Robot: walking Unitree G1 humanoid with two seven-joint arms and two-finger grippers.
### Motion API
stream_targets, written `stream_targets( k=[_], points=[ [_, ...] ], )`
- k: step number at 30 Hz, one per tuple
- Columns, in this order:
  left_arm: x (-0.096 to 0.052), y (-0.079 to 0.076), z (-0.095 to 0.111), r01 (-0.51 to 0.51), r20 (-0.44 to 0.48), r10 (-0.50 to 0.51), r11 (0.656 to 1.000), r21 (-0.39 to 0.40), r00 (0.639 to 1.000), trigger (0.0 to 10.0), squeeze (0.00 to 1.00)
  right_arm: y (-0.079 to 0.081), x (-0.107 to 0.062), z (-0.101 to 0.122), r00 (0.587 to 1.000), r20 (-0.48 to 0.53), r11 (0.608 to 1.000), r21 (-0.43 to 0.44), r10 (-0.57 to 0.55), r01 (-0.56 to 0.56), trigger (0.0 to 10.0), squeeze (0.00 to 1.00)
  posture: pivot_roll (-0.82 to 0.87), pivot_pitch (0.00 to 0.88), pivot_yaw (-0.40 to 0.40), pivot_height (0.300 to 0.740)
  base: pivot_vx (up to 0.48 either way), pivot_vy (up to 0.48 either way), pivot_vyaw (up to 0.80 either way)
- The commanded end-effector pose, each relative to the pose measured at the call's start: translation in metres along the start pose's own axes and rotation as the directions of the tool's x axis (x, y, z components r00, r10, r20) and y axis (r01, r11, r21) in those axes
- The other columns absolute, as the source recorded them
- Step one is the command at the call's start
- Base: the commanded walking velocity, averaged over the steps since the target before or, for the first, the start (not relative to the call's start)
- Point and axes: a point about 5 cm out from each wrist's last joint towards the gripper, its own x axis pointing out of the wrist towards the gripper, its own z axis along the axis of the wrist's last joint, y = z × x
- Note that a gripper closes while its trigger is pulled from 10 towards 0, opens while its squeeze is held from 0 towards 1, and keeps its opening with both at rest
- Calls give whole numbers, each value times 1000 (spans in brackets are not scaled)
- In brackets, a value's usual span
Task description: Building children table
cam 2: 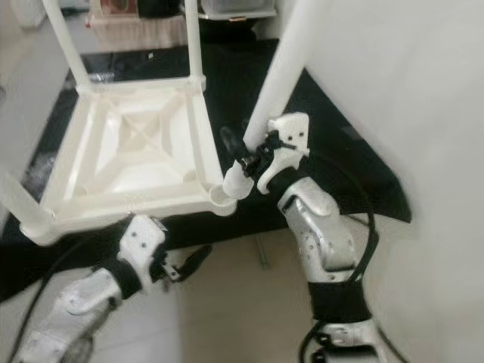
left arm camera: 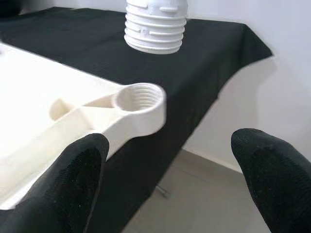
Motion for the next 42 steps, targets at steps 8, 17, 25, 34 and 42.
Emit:
stream_targets(
  k=[8, 17, 25, 34, 42],
  points=[
    [-3, -3, -3, 13, -5, -13, 1000, -5, 1000, 10000, 0, 14, -1, 6, 992, 34, 992, -23, 125, -125, 10000, 0, -40, 103, 12, 740, 0, 0, 600],
    [-4, -5, -4, 23, -18, -23, 1000, 0, 1000, 10000, 0, 13, -1, 4, 991, 10, 990, -50, 132, -131, 10000, 0, -40, 107, 9, 740, 0, -243, 0],
    [-1, 7, -6, -105, -28, 105, 994, -10, 994, 10000, 0, 18, -2, 1, 987, 0, 986, -48, 159, -158, 10000, 0, -41, 108, 15, 740, 0, -49, 0],
    [-6, 21, -7, -273, -36, 273, 962, -3, 961, 10000, 0, 29, -6, 0, 970, -13, 966, -84, 244, -244, 10000, 0, -40, 112, 20, 740, 0, 0, 444],
    [-5, 21, -8, -260, -38, 259, 965, -25, 965, 10000, 0, 21, -4, -4, 983, -34, 979, -90, 179, -181, 10000, 0, -40, 116, 22, 740, 0, 0, 662]
  ],
)
